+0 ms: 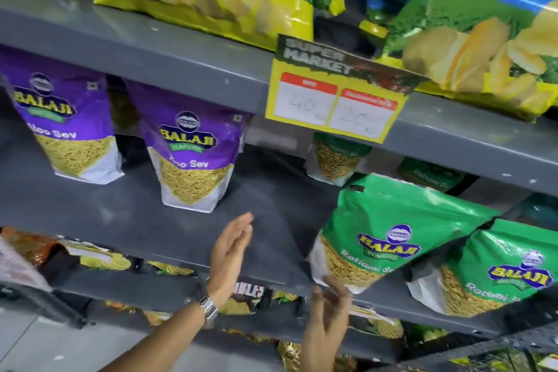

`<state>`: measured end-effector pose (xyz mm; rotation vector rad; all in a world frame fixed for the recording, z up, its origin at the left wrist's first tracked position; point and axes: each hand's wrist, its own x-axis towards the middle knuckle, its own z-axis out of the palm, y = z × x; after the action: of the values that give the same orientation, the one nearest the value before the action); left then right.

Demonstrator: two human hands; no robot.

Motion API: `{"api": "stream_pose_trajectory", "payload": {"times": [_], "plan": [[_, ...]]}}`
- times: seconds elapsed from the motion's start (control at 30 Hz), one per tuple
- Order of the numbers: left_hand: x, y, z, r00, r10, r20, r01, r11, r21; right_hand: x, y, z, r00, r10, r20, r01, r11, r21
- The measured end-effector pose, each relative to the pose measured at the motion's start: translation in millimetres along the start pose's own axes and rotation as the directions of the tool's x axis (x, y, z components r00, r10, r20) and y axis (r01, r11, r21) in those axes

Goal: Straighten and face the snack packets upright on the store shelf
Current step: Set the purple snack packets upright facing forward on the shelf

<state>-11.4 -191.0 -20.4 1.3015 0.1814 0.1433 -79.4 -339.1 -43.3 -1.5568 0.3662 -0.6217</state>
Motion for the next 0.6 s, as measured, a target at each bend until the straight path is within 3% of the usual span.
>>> {"api": "stream_pose_trajectory", "payload": {"times": [0.1, 0.2, 0.27, 0.37, 0.5, 0.6], "plan": [[30, 17, -61, 0.953, 0.088, -0.291, -0.101, 0.994, -0.031, 9, -10, 64, 0.967, 0.088, 0.241, -0.106, 0.992, 0.062], [73, 33, -118, 0.919, 0.110, -0.378, -0.118, 0.993, 0.002, 38, -27, 141, 0.927, 0.196, 0.321, -0.252, 0.957, 0.142], [104, 38, -146, 0.935, 0.079, -0.346, -0.048, 0.994, 0.099, 55, -33, 185, 0.903, 0.260, 0.342, -0.319, 0.939, 0.128], [142, 42, -168, 0.983, 0.027, -0.179, 0.022, 0.964, 0.264, 64, -32, 229, 0.856, 0.367, 0.364, -0.436, 0.891, 0.125], [161, 47, -173, 0.986, -0.154, 0.062, 0.139, 0.970, 0.200, 52, -28, 250, 0.838, 0.405, 0.367, -0.465, 0.881, 0.089], [157, 48, -177, 0.971, -0.182, 0.156, 0.147, 0.966, 0.215, 42, -28, 245, 0.868, 0.357, 0.345, -0.416, 0.902, 0.114]]}}
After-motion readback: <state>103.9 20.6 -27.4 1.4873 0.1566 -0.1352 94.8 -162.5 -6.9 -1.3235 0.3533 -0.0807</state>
